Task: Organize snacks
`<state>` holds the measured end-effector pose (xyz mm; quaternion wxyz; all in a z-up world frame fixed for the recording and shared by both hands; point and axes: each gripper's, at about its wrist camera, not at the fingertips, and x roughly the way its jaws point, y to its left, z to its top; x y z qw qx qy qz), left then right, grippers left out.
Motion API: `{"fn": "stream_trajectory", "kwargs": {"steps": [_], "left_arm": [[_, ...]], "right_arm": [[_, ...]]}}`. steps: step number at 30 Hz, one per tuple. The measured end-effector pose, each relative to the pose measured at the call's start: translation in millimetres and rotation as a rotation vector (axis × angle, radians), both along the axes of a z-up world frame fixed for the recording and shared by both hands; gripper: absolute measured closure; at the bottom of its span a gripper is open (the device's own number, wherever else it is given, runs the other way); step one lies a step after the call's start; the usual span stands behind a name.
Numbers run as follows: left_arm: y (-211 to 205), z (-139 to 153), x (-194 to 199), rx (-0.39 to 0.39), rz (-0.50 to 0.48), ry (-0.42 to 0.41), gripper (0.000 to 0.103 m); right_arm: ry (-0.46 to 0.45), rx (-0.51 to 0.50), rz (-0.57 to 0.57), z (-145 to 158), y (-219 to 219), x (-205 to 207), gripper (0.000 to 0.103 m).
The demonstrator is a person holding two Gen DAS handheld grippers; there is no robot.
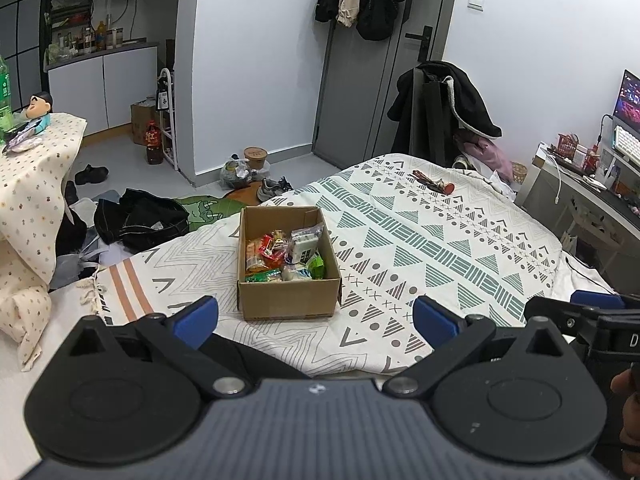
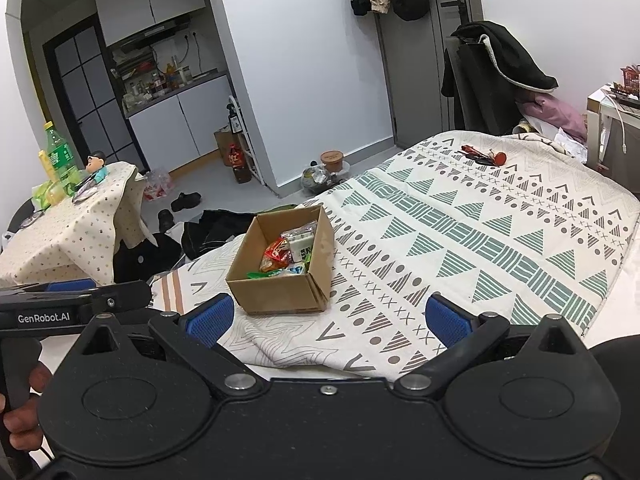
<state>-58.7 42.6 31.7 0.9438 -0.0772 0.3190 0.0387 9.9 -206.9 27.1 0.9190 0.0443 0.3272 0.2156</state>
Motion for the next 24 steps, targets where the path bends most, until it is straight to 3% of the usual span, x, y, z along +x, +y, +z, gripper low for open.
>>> {"fn": "stream_trajectory", "kwargs": {"steps": [24], "left_arm": [[-5.8,-1.4,-1.2,-0.007,-0.006,0.002,0.000]], "right_arm": [[-0.007,-0.023,-0.018,-3.9,-1.8,-0.1,0.000]]}}
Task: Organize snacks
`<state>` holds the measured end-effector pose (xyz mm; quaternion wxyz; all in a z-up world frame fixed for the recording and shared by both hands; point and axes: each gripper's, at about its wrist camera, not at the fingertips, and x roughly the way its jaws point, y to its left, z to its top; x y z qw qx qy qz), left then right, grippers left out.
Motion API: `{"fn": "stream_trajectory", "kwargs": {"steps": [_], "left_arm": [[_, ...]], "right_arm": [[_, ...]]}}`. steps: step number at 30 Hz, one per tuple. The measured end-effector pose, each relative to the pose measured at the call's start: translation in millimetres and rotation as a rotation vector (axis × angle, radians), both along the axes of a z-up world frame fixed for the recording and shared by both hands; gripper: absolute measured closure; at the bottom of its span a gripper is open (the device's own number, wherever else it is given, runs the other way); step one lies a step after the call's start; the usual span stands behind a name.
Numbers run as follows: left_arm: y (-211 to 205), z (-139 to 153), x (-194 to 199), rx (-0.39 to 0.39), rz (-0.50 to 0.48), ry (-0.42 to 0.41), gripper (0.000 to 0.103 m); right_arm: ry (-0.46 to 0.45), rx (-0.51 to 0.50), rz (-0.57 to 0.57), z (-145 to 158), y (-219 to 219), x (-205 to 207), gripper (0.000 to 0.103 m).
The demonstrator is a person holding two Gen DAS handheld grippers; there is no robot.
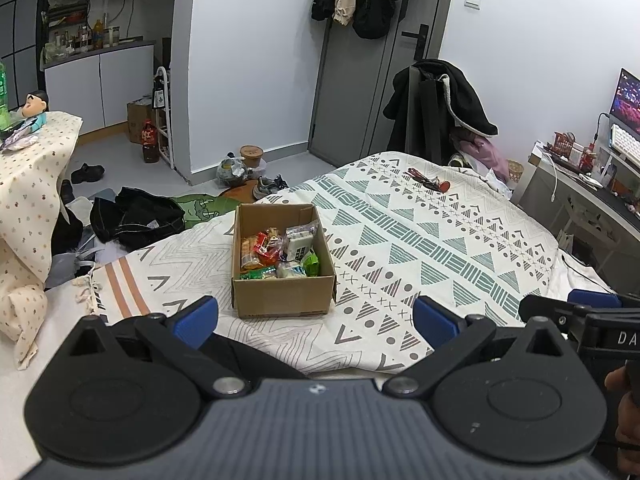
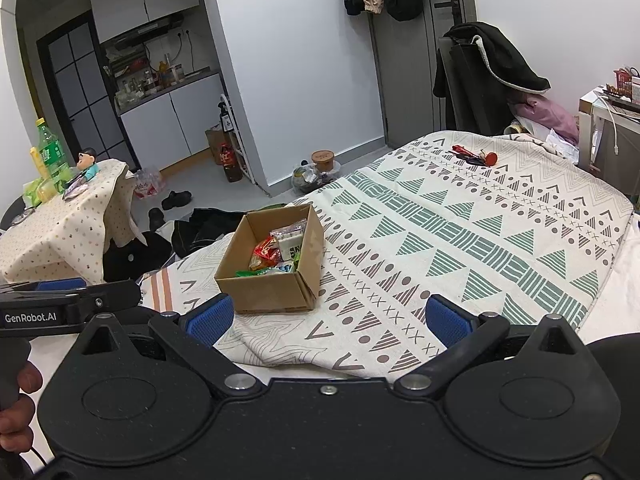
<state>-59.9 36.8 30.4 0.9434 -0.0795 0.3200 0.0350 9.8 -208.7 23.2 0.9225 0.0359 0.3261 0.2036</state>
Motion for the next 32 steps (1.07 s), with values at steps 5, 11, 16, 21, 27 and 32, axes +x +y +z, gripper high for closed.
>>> {"fn": "stream_trajectory", "kwargs": {"steps": [5,11,16,21,27,32], "left_arm": [[0.3,-0.2,0.0,-0.001,0.001,0.000,0.000],[0.1,-0.4,-0.1,-0.001,0.000,0.001,0.000],[0.6,-0.1,0.0,-0.002,-0.001,0.001,0.000],[1.0,0.1,0.0,-0.001,0.000,0.000,0.000],[0.5,-0.9,-1.0,-0.002,-0.003,-0.005,0.000],[-2.9,-1.5,-5.1,0.027,0.007,-0.024,0.000]], "right_arm": [[0.002,0.000,-0.001,0.0,0.6,0.0,0.000],[0.005,0.001,-0.003,-1.9,-0.2,-0.8,0.000],[0.007,0.003,-0.004,-3.2,0.0,-2.2,0.000],[0.007,0.000,-0.004,-2.8,1.0,-1.4,0.000],[0.008,0.000,-0.005,-3.3,1.1,-1.5,0.000],[0.012,-0.001,-0.005,-3.8,2.4,-2.7,0.000]]}}
